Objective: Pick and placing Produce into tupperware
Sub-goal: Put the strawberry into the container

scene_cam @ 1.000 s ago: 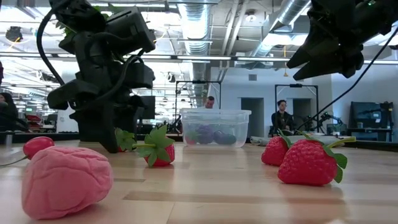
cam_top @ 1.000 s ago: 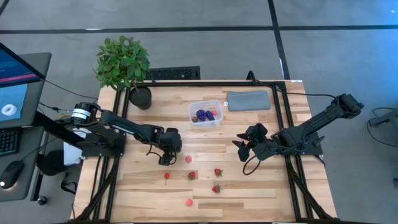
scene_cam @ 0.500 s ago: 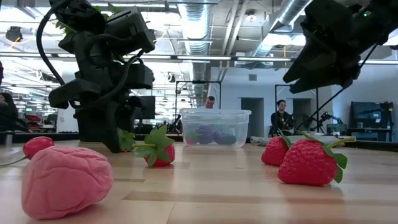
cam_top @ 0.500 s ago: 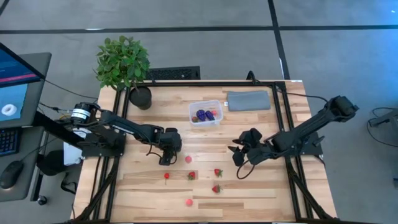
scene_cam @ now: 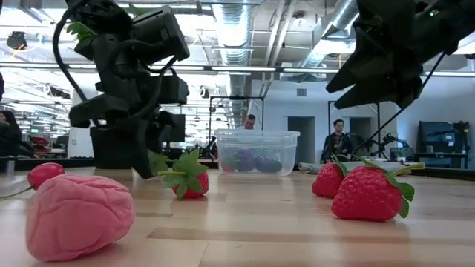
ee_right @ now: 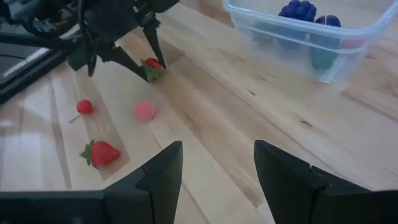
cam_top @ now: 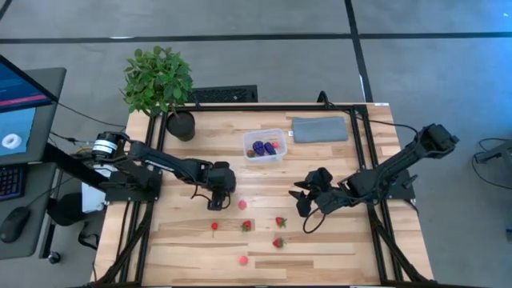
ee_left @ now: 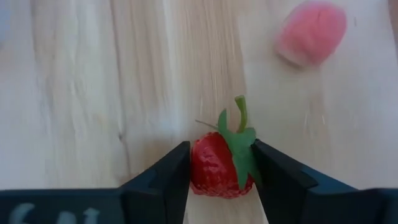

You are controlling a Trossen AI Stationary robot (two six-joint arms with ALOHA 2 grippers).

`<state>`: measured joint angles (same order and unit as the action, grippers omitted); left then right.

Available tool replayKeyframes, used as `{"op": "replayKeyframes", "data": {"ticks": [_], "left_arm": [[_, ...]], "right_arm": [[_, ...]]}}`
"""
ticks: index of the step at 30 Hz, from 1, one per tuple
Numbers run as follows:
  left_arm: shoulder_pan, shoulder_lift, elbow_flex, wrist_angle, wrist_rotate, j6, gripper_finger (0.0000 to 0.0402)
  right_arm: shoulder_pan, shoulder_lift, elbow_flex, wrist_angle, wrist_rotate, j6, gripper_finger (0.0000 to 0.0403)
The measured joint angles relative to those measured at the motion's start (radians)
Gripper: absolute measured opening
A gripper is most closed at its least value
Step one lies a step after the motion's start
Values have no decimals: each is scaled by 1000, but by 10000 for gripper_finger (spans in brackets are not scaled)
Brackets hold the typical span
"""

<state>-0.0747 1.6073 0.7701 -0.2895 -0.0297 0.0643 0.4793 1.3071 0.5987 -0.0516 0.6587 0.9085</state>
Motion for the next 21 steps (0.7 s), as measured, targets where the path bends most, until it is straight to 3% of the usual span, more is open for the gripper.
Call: {"op": "replayKeyframes", "data": {"ticks": [21], "left_arm": [[32, -2, 243, 9, -91, 26, 147]], "right_arm": [[25, 0, 0, 8, -1, 8, 221]]}}
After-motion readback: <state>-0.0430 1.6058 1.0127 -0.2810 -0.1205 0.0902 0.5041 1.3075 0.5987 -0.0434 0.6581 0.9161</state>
